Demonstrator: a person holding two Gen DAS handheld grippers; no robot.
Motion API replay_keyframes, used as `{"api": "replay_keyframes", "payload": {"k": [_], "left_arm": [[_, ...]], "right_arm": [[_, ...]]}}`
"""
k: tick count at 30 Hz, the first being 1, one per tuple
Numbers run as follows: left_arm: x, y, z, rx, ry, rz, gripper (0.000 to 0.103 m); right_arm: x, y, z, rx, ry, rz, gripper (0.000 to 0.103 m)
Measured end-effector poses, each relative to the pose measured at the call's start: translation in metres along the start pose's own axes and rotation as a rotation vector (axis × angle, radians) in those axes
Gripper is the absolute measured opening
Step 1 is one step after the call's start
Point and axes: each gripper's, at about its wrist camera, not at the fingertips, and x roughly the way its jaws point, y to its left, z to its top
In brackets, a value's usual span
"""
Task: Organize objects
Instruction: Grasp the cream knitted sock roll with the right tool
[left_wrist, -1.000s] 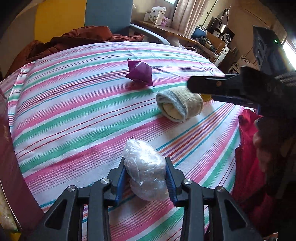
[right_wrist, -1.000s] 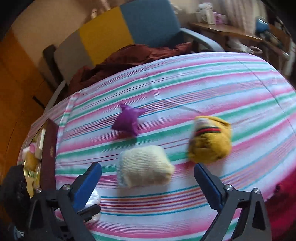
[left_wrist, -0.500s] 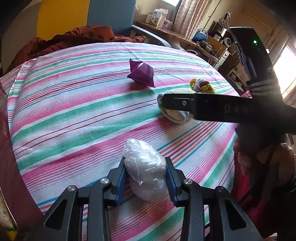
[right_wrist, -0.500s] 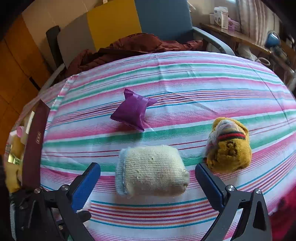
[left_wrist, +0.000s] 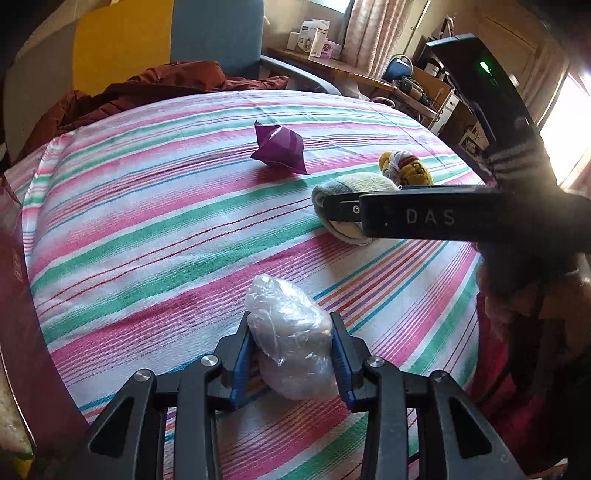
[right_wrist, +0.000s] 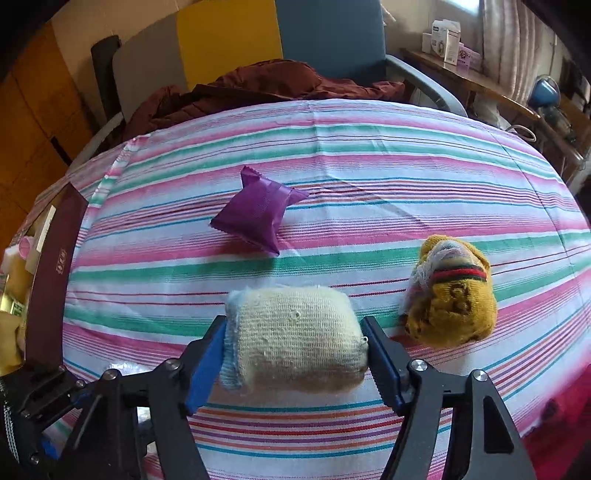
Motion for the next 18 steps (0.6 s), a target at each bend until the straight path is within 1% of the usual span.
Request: {"api": "replay_keyframes", "payload": {"k": [2, 4, 6, 7, 8, 14, 18], "left_arm": [[0.000, -0.002, 0.000, 0.011, -0.001, 0.018, 0.038], [-0.004, -0.006, 0.000, 0.016, 0.000, 0.070, 0.037], [-0.006, -0.007, -0.002, 0.032, -0.005, 0.101, 0.037], [-0.008, -0.005, -0.003, 0.024, -0.006, 0.114, 0.037], [-0.010, -0.004, -0.003, 0.019, -0.008, 0.119, 0.037], [-0.038, -0.001, 0.001, 0.015, -0.083, 0.157, 0.037], [-0.053, -0.001, 0.001, 0.012, -0.107, 0.170, 0.037]], "right_arm": [[0.000, -0.001, 0.000, 0.004, 0.004, 0.001, 0.071], [-0.001, -0.001, 0.000, 0.008, 0.005, 0.002, 0.071], [-0.002, 0.001, 0.000, 0.005, 0.003, 0.001, 0.071], [-0.003, 0.002, 0.000, 0.004, 0.003, 0.006, 0.071], [-0.003, 0.003, 0.001, 0.004, 0.002, 0.012, 0.071], [-0.008, 0.011, 0.000, -0.014, -0.010, 0.035, 0.071], [-0.008, 0.015, -0.001, -0.023, -0.009, 0.048, 0.071]]}}
